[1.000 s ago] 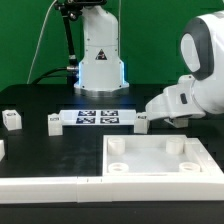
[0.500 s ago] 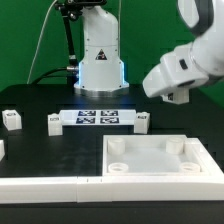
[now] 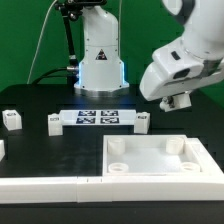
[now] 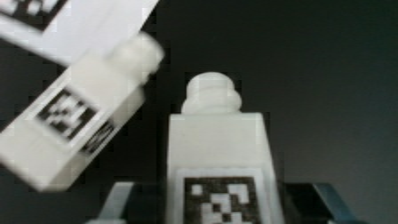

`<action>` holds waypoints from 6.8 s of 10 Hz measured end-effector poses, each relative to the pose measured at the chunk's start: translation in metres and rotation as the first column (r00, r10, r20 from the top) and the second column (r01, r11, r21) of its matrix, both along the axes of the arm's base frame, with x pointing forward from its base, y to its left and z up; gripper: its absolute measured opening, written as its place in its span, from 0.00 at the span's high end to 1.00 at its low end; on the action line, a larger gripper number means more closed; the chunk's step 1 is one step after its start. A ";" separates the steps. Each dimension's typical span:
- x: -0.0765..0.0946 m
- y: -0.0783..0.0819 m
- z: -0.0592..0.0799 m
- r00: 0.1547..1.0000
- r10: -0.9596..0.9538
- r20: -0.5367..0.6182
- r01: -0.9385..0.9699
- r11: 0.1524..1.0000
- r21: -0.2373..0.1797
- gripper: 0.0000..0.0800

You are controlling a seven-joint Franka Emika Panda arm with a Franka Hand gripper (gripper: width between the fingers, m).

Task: Assemble one leg

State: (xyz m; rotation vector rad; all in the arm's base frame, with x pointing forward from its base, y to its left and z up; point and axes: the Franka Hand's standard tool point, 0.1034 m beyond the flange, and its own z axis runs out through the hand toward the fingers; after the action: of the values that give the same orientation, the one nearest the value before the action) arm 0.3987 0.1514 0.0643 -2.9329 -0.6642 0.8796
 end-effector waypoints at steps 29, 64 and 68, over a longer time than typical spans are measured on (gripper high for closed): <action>0.196 -0.043 0.044 0.637 -0.246 0.731 0.056 0.960 0.274 0.64; 0.230 -0.034 0.016 0.550 -0.247 0.798 0.005 0.956 0.292 0.19; 0.232 -0.032 0.026 0.588 -0.236 0.773 0.008 0.958 0.286 0.19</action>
Offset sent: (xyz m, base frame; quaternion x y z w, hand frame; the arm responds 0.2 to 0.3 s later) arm 0.0356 -0.0278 0.0324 0.0302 0.2332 0.0355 0.9713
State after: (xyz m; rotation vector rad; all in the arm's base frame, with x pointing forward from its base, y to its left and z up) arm 0.6308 0.1195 0.0904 -2.9460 -0.4870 -0.6085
